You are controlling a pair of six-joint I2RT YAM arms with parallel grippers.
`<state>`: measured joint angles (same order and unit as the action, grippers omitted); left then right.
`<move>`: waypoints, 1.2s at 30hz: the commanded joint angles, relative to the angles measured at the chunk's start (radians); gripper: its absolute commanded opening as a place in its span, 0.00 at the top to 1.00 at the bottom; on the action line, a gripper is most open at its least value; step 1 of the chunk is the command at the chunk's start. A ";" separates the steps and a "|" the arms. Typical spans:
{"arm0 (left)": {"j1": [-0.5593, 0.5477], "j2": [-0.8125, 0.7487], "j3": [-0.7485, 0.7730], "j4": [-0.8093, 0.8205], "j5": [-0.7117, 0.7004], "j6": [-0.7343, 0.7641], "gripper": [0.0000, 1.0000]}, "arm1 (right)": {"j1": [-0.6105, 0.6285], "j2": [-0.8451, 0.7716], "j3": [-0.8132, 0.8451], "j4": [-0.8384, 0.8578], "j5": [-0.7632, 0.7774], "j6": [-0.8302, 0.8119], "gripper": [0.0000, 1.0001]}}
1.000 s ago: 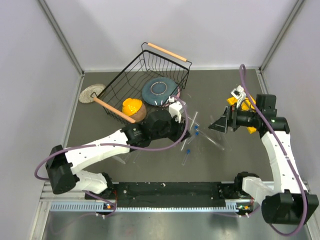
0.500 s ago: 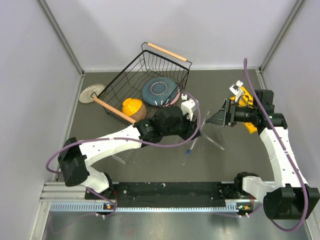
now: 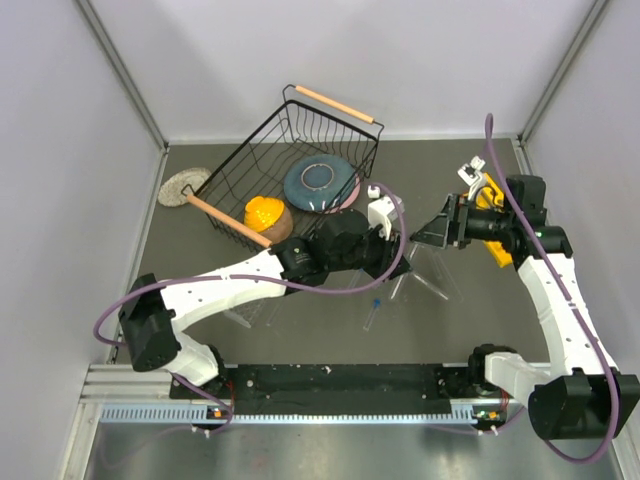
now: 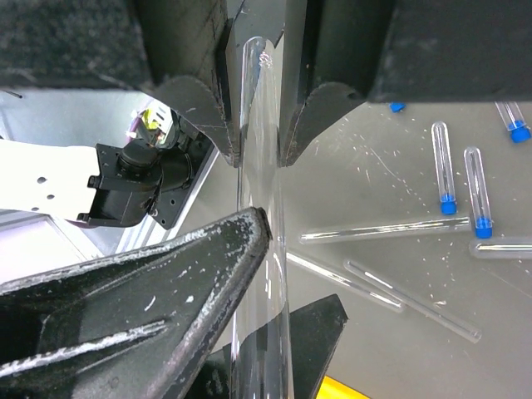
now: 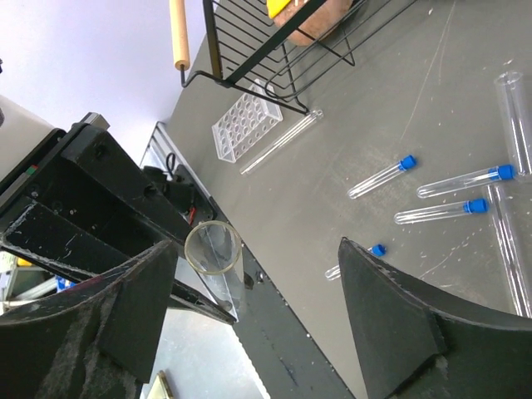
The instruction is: Organize the chemistry lab equipment
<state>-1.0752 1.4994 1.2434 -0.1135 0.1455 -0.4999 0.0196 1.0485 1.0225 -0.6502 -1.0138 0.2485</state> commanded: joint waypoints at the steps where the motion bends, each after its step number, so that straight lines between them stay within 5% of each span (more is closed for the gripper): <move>1: -0.003 0.007 0.021 0.074 0.020 -0.009 0.80 | 0.013 -0.021 0.017 0.087 0.000 0.046 0.27; 12: -0.003 0.030 0.039 0.074 0.036 -0.015 0.78 | 0.016 0.001 0.024 0.141 -0.019 0.057 0.73; 16: -0.002 0.024 0.036 0.071 0.011 -0.031 0.67 | 0.016 -0.001 0.031 0.141 -0.009 0.038 0.85; 27: 0.038 -0.093 -0.027 0.054 -0.084 -0.058 0.16 | -0.015 0.013 0.082 0.129 0.078 -0.055 0.91; 36: 0.144 -0.344 -0.194 -0.147 -0.136 0.020 0.11 | -0.246 0.226 0.266 0.187 0.384 -0.363 0.91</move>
<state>-0.9623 1.2644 1.1313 -0.1650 0.0452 -0.5282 -0.1738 1.1858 1.1904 -0.5533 -0.8051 0.0635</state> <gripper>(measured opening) 0.884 0.222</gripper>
